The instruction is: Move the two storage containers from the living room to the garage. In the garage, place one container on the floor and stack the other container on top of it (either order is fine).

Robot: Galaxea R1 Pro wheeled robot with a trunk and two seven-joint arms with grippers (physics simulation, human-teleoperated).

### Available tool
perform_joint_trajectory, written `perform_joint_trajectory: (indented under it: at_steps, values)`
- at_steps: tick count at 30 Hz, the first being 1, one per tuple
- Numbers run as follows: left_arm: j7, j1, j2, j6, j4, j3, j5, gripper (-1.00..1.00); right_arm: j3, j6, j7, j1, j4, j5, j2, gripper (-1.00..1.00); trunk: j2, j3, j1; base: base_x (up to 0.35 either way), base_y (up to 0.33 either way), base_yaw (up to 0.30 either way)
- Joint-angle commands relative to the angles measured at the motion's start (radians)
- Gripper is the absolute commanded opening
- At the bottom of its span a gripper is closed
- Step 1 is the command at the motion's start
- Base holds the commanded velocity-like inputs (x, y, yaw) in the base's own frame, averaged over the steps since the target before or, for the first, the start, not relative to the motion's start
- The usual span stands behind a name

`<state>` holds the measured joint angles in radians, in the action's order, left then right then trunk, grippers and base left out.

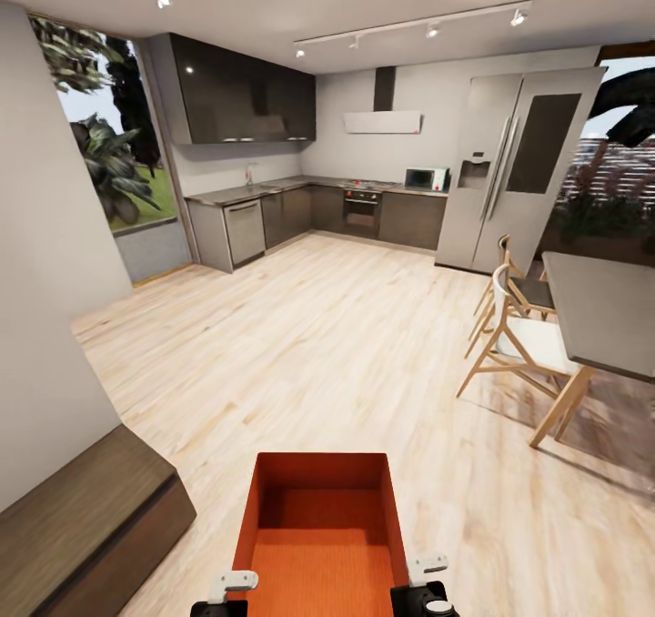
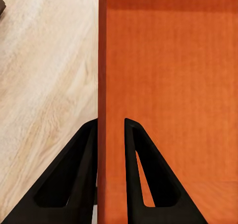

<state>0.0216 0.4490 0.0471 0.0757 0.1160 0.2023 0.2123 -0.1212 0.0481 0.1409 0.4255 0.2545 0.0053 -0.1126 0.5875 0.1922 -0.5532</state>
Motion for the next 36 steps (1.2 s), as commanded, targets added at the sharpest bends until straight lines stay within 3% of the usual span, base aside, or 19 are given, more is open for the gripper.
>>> perform_joint_trajectory:
  at_steps: [1, 36]
  values:
    - [-0.002, 0.000, 0.001, 0.002, -0.004, 0.029, 0.015, -1.00, -0.019, 0.003, -0.001, 0.001, 0.005, -0.004, -0.001, -1.00, 0.001, 0.002, 0.000, 0.000, 0.000, -0.230]
    - [-0.002, 0.000, 0.000, 0.004, -0.004, 0.029, 0.015, -1.00, -0.019, 0.003, -0.001, 0.001, 0.003, -0.004, -0.001, -1.00, 0.001, 0.002, 0.000, 0.000, 0.000, -0.244]
